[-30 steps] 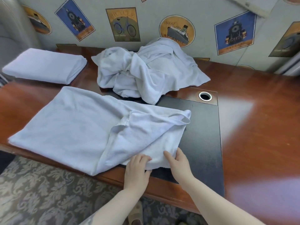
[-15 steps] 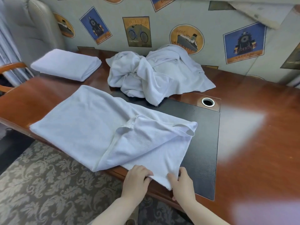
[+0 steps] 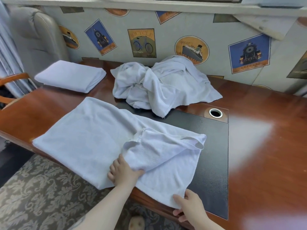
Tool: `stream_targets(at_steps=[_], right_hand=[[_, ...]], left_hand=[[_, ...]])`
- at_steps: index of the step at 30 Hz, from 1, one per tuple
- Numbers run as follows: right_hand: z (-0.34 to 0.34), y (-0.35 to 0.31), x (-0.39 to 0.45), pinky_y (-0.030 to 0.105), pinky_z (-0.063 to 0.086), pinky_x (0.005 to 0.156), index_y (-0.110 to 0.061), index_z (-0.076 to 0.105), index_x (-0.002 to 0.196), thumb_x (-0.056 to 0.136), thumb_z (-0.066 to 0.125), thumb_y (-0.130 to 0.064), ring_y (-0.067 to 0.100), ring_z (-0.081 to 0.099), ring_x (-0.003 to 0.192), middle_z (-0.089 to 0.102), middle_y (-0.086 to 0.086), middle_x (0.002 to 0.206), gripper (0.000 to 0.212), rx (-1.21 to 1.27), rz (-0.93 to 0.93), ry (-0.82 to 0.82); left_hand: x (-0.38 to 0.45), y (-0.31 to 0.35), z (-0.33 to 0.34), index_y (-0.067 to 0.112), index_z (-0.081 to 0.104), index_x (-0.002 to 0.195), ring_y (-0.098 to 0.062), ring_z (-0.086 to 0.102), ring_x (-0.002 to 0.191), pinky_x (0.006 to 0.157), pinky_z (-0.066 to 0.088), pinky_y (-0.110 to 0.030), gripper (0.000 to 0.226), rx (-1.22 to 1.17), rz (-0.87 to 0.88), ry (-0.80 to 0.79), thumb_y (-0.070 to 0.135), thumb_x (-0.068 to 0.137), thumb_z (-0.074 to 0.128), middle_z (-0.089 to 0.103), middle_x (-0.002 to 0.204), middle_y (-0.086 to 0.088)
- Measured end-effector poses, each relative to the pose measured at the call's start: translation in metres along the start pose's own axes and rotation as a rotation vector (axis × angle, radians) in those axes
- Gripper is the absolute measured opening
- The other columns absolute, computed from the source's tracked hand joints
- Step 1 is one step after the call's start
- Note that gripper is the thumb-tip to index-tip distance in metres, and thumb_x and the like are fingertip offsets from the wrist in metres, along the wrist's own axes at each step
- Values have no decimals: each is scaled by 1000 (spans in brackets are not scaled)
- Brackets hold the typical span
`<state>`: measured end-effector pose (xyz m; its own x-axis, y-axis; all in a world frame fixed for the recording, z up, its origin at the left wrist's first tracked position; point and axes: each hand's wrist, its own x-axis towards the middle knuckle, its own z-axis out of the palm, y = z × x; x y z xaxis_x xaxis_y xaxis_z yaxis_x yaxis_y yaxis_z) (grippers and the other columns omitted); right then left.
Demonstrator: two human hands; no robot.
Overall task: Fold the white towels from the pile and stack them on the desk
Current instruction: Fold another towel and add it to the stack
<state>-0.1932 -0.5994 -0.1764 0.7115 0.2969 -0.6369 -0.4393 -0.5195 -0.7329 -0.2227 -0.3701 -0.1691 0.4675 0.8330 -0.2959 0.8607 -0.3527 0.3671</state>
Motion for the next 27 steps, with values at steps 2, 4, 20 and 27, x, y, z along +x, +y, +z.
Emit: stream_targets(at_steps=[2,4,20,27], right_hand=[[4,-4,2,30,51,43,-22,63,102,85,64,-18,27,71,60,74,5,75,17,28,-20,13],[7,-10,4,35,54,44,-19,62,100,87,62,-19,27,70,57,72,7,70,13,14,-76,37],[16,-56,-6,30,54,51,-33,68,75,82,71,-27,15,61,52,66,7,60,10,-3,-326,94],[10,-52,-6,29,51,49,-33,70,79,67,74,-34,14,61,55,66,10,63,13,5,-299,82]], left_hand=[[2,2,1,23,28,144,-25,38,128,105,30,-42,103,19,-12,3,59,61,77,44,136,-3],[8,8,-3,25,39,134,-24,44,121,100,33,-42,92,33,1,6,61,59,77,50,127,0],[83,46,-28,17,58,119,-29,58,107,87,49,-35,28,-479,145,-111,17,91,60,60,112,-5],[94,49,-38,3,56,127,-36,62,110,98,50,-48,37,-859,-70,-422,13,93,64,63,123,-18]])
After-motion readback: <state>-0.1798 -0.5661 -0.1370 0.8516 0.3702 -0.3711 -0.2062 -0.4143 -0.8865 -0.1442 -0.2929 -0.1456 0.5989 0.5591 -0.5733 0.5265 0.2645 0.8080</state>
